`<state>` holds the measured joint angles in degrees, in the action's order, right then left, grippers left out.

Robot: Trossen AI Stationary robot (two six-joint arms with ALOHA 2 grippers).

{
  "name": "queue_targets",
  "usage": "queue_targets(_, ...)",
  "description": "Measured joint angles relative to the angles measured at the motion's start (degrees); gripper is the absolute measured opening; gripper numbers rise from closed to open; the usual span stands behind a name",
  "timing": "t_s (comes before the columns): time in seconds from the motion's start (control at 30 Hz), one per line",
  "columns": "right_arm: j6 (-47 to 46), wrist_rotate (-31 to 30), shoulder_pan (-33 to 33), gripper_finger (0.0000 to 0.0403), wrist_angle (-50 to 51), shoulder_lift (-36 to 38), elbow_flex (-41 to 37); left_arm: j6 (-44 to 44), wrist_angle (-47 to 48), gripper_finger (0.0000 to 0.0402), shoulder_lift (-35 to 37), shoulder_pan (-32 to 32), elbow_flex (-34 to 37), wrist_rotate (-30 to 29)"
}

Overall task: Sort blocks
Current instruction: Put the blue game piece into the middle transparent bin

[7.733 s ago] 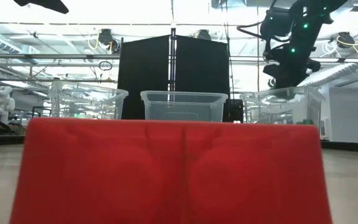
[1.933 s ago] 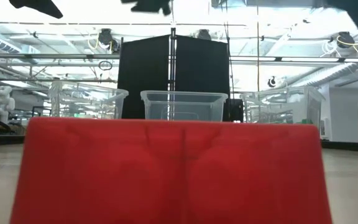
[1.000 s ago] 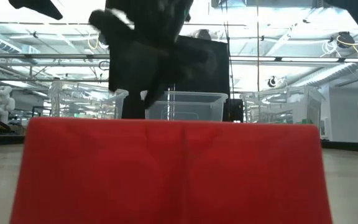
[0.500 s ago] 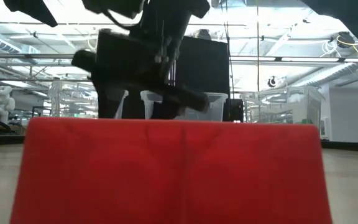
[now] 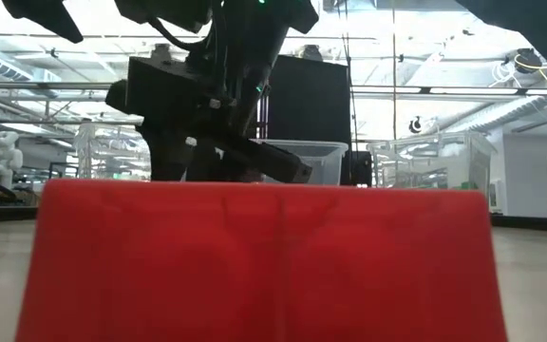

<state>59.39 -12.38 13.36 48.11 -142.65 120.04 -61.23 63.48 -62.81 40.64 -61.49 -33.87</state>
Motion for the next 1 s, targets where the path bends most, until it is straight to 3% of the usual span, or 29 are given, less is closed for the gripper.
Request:
queue_targets(0.17,-2.3,-1.8,0.2,0.0073,0.4,1.8,-0.1,0.0,0.0,0.0336,0.0,0.0,0.0,0.0)
queue_targets(0.33,-8.1,-0.5,-0.5,0.0010,2.0,5.3,-0.7,0.1,0.0,0.0336,0.0,0.0,0.0,0.0)
queue_targets(0.7,-20.4,-1.2,-6.7,0.0005,3.5,18.2,-0.5,0.1,0.0,0.0336,0.0,0.0,0.0,-0.1)
queue_targets(1.0,-25.5,-3.4,-15.5,0.0002,0.7,28.6,-0.4,0.1,0.0,0.0336,0.0,0.0,0.0,-0.6)
